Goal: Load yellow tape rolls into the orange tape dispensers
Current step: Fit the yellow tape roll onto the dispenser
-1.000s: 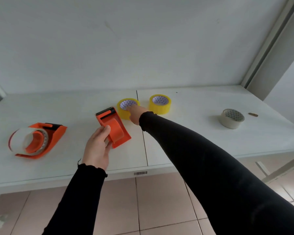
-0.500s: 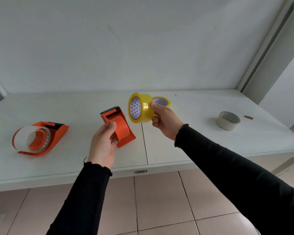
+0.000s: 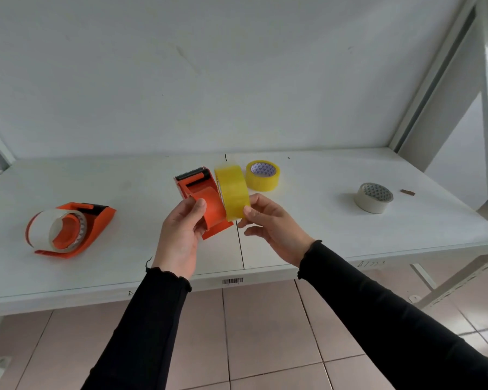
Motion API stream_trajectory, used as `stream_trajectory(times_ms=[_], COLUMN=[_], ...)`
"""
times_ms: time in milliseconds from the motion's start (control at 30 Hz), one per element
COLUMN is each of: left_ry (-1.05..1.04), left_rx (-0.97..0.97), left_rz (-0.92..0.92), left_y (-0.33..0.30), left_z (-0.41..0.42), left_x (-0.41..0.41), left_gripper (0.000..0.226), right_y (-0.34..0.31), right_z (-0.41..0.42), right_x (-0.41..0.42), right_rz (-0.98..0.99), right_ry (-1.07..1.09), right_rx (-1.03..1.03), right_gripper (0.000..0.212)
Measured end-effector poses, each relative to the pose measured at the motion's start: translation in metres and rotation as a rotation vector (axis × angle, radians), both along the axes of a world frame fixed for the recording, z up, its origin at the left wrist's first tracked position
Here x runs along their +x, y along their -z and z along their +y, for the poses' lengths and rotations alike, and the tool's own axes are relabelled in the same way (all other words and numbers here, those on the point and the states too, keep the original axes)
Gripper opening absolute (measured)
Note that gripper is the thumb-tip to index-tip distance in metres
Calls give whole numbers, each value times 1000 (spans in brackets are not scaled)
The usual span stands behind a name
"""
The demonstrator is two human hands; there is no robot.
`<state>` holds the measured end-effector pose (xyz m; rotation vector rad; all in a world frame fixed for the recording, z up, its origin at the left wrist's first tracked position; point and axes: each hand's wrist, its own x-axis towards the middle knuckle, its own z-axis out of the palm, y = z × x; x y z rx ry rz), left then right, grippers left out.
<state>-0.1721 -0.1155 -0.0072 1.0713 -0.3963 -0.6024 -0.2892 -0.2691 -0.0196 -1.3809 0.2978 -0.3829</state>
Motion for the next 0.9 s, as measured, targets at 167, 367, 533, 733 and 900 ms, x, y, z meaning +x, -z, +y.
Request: stream_trajectory(times_ms=[167,367,533,733,900], left_ry=[30,104,133,101,74], left_rx=[15,23,-37,38,137], left_rz=[-42,-24,27,-43,-171], left_y=[0,1,-1,-1,3], left_z=[-1,-3,-7,-11,-15], left_x=[-2,-6,-17,-28,-40], left_gripper=[12,12,33,27,28], right_y=[10,12,10,6,-17], right_z=[13,19,26,32,17], right_x=[-3,-5,-8,-9,-10], right_rz=[0,7,-28,43,-6], right_ry=[73,127,202,197,349], right_rx=[-64,-164,-274,-411,-497], right_gripper=[20,15,20,28,45])
